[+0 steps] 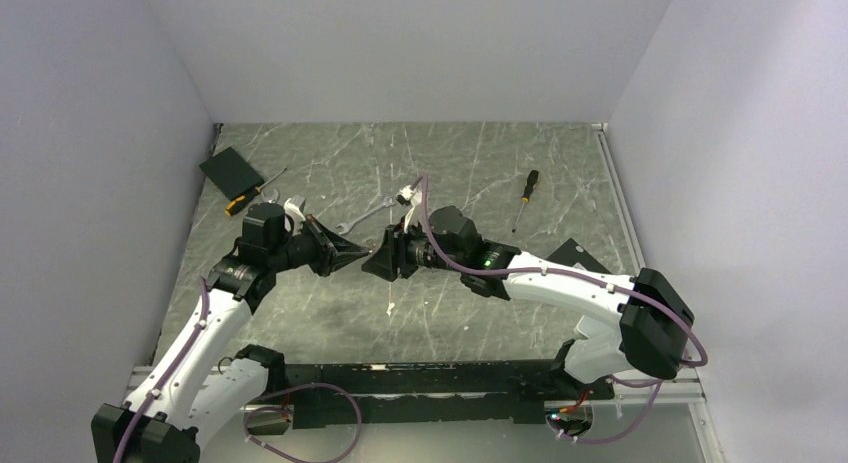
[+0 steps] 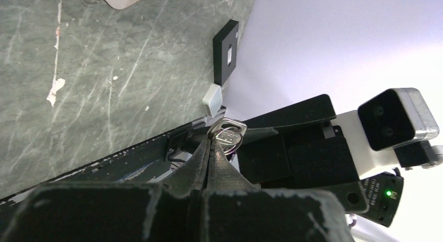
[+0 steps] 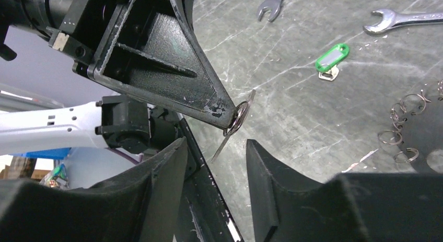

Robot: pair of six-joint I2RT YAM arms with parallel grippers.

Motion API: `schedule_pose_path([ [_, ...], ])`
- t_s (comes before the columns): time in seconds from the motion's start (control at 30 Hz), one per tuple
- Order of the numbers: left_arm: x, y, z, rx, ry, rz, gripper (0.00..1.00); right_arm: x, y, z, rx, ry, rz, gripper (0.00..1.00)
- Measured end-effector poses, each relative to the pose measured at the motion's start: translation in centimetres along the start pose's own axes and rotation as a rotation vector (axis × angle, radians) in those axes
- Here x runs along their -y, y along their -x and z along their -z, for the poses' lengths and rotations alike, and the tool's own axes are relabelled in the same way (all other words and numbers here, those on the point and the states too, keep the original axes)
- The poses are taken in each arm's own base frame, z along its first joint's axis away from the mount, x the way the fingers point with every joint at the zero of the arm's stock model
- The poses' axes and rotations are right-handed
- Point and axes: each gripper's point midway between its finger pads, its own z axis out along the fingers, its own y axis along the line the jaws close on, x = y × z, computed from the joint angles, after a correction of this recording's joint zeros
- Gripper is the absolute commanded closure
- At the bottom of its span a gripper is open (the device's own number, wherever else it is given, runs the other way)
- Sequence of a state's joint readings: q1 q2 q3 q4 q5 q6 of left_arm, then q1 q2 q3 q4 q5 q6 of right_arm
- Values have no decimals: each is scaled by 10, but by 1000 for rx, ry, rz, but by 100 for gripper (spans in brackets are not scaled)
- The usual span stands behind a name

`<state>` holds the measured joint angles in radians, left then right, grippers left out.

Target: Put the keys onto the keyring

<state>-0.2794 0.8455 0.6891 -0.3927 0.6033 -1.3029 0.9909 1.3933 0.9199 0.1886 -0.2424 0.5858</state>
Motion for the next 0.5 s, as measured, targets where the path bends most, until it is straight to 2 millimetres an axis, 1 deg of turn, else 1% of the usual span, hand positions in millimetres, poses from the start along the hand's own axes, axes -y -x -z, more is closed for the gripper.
schedule_pose_path([
  [0.1,2,0,1,0,-10,-3,100,-2,-1,0,-7,14,4,65],
  [0.27,3,-1,1,-2,-13,-4,100,0,-4,0,-17,10,20,80],
  [0.33,3,-2,2,-6,-15,-5,100,3,-4,0,-15,-6,28,83],
  [0.5,4,-4,2,-22,-18,-7,100,13,-2,1,0,-59,45,94],
])
